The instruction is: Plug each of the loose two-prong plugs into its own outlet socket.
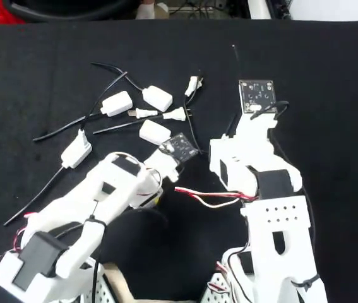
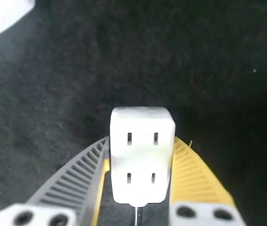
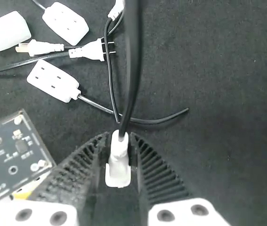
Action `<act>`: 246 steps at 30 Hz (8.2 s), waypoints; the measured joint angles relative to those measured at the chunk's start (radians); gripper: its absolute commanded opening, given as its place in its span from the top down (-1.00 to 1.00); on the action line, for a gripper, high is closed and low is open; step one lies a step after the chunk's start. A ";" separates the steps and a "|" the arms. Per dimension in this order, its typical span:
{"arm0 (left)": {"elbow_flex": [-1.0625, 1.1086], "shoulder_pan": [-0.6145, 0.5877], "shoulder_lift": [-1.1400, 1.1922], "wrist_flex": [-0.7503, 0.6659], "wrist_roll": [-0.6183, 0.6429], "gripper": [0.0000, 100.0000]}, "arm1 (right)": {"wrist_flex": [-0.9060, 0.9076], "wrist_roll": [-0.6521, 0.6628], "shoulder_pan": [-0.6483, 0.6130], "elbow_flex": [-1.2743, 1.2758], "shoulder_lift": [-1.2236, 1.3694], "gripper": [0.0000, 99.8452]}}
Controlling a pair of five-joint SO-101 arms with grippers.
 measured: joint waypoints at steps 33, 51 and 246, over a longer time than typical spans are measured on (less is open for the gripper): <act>-0.143 0.074 0.118 -0.072 0.091 0.37 | -0.089 0.091 0.132 0.374 -0.580 0.98; 0.226 -0.365 -0.666 0.104 0.161 0.38 | -0.189 0.153 -0.155 0.592 -0.758 0.98; 0.129 -0.055 -0.324 0.066 -0.072 0.37 | 0.436 0.368 0.215 -0.236 0.253 0.98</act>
